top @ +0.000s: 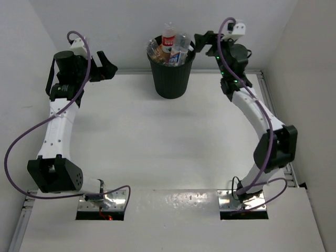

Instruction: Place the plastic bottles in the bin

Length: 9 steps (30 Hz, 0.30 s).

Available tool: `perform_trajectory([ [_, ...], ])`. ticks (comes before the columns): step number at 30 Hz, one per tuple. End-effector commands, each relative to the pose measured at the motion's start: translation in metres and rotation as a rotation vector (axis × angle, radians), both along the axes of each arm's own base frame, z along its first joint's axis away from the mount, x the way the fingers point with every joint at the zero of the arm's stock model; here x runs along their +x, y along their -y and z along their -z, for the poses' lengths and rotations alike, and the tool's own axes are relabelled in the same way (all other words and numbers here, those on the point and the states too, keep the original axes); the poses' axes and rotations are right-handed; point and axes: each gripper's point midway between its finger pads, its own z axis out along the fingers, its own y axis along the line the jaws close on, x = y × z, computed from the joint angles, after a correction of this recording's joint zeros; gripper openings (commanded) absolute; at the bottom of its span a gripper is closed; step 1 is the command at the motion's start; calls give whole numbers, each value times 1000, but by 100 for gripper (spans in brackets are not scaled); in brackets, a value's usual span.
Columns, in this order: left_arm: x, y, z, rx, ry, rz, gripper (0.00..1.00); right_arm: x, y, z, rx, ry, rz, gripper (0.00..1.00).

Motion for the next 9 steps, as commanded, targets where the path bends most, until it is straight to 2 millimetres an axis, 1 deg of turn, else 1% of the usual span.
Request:
perform_trajectory([
  [1,-12,-3,4,93,-19,27,100,-43,26,-12,-78,-20,-28,100],
  [2,-14,-7,15,103,-56,12,100,-54,43,8,-139,-104,-39,100],
  [3,-14,-9,22,115,-69,7,100,-68,49,2,-159,-104,-40,100],
  [4,-19,-9,27,126,-77,11,100,-72,55,28,-189,-179,-38,100],
  [5,-19,-12,36,137,-96,1,100,-77,68,48,-237,-218,-27,100],
  [6,-25,-11,42,148,-104,5,100,-94,83,42,-247,-222,-1,100],
  [7,-26,-12,49,158,-116,9,100,-100,96,55,-257,-264,16,100],
  [8,-29,-14,50,178,-110,6,100,-112,109,64,-276,-284,39,100],
  [9,-29,-14,50,186,-108,9,100,-119,113,79,-284,-336,37,100],
])
